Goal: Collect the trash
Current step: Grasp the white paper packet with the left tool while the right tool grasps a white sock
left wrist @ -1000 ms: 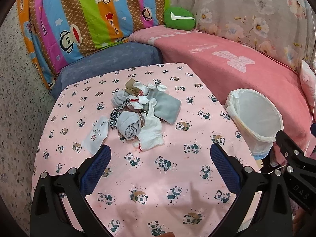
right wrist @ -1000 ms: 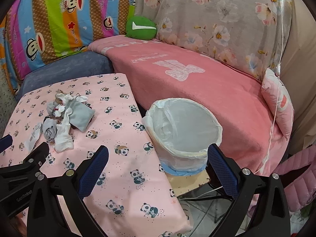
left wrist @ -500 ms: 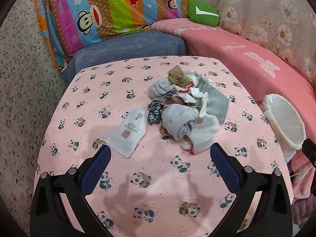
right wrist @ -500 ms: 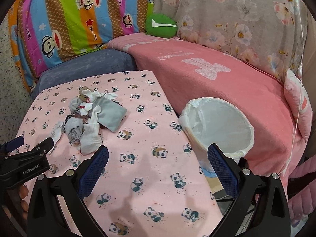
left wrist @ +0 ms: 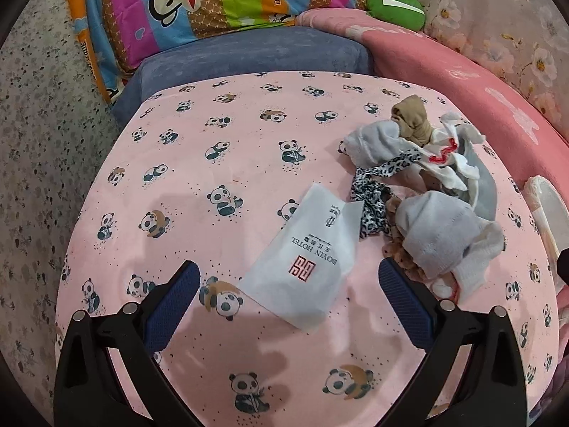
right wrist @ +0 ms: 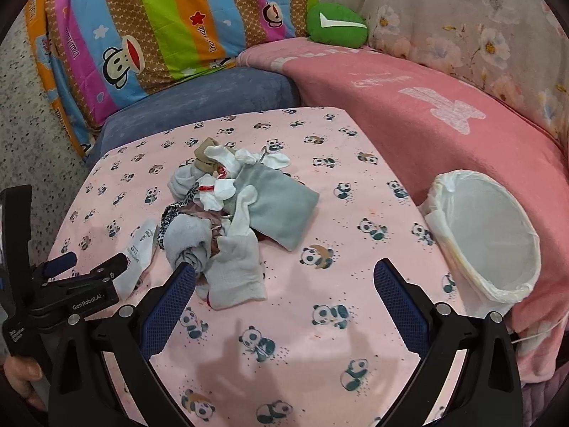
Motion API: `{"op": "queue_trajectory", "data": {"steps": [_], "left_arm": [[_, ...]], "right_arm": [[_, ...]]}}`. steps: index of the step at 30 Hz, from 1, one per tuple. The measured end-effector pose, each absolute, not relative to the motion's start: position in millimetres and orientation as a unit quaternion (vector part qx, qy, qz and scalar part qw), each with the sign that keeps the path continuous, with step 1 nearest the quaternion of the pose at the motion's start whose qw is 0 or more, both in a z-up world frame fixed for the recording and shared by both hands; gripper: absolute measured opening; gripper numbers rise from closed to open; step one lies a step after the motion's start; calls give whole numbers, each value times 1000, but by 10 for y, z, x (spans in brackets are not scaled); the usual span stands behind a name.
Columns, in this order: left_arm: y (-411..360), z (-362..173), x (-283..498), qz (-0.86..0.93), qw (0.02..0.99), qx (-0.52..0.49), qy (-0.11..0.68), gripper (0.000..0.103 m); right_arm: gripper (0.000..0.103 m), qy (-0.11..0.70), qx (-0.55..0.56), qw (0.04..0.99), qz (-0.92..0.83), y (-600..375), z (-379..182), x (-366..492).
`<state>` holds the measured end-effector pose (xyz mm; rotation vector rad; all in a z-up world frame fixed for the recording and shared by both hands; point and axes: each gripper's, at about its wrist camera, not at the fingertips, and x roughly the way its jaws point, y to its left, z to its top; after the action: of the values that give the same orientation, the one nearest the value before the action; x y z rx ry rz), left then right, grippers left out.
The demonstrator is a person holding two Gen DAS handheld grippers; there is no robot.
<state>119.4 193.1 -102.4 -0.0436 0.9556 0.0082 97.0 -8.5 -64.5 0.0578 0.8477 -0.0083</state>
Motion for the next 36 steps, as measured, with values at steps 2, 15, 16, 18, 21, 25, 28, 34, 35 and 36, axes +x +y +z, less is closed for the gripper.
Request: {"op": "queue_trajectory", "data": {"steps": [2,15,16,18,21,25,28,34,35,36], "left_arm": [[1956,-1086,1293,-2,885,-26,464,96],[1902,-1298,1450,-84,866,-64,488,45],[1890,-1291,1429,-92,865,-68,489,39],[1868,-1285,1376,-105,862,-75,490,31],[1821,-1249,1318,-107,863,-78,488,23],[1781,-1134,1170,-114,867,-77,479,12],[1658,-1009,1132,-118,872,-68,471,10],[1475,-781,996,-129,879,-63,455,9],[1440,-731,974,-132,881,-63,451,9],[1404,-688,952,-135,882,-61,447,9]], "right_arm": [[95,416,33,909,-1,-34,-721,1085],[24,494,54,867,41,124,-1378,1504],[23,495,54,866,44,138,-1386,1489],[16,493,51,867,51,162,-1370,1459],[10,487,47,870,60,185,-1298,1387],[10,474,47,877,69,185,-1146,1244],[9,458,47,885,70,155,-989,1136],[9,421,56,903,62,-11,-628,942],[9,416,58,906,59,-50,-573,918],[9,409,60,909,55,-95,-516,886]]}}
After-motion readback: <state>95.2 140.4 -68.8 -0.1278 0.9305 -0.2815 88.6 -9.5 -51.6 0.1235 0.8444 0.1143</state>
